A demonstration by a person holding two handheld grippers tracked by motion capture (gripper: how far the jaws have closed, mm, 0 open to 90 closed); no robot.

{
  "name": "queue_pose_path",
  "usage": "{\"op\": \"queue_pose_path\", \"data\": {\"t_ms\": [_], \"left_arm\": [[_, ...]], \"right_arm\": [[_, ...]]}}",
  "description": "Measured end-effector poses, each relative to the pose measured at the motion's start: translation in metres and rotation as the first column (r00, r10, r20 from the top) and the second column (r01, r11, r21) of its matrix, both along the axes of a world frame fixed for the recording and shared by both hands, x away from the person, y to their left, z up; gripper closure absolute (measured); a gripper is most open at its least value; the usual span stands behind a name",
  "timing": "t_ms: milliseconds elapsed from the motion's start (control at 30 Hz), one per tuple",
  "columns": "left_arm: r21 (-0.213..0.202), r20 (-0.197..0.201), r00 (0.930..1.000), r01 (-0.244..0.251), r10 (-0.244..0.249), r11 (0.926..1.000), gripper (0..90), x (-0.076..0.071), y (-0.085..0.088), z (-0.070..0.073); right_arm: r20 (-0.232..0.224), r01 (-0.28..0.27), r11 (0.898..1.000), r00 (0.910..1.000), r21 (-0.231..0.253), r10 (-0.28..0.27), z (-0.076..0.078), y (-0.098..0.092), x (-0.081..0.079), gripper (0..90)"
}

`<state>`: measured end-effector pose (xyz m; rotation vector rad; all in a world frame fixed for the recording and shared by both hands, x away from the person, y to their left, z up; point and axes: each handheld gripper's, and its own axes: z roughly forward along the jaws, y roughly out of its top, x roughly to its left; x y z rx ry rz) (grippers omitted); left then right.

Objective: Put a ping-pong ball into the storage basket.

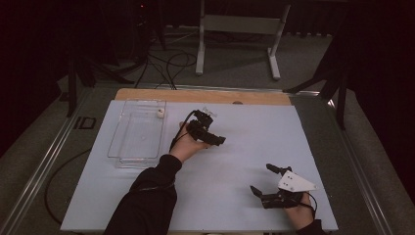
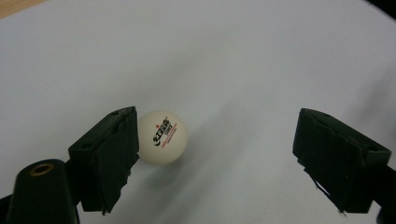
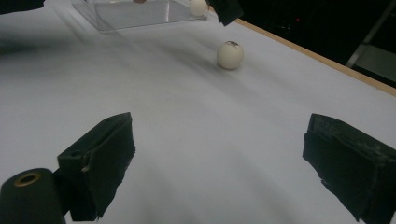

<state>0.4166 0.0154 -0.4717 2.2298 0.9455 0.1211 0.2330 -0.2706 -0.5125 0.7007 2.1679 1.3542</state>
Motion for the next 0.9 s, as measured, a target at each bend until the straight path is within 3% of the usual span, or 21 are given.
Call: {"op": "queue_pose_path", "data": {"t_ms": [233,333,600,900], "left_arm": [[0.031,-0.007,0.9992,-0.04,0.04,0.9987,19.5,0.004,-0.001,-0.005],[0.059,-0.028,0.9969,-0.071,0.073,0.9957,22.3,0.007,-0.002,-0.011],[0.078,-0.043,0.9944,-0.093,0.097,0.9926,27.2,0.012,-0.005,-0.02],[0.136,-0.051,0.9875,-0.141,0.149,0.9806,33.8,0.018,-0.012,-0.03]], "right_arm": [[-0.003,-0.001,1.0,1.0,-0.001,0.001,0.0,0.001,0.0,9.0],[-0.005,0.001,1.0,1.0,-0.001,-0.001,0.0,0.001,0.0,9.0],[-0.003,0.0,1.0,1.0,0.0,0.0,0.0,0.0,0.0,9.0],[-0.01,-0.001,1.0,1.0,-0.003,0.001,-0.001,0.0,0.0,9.0]]}}
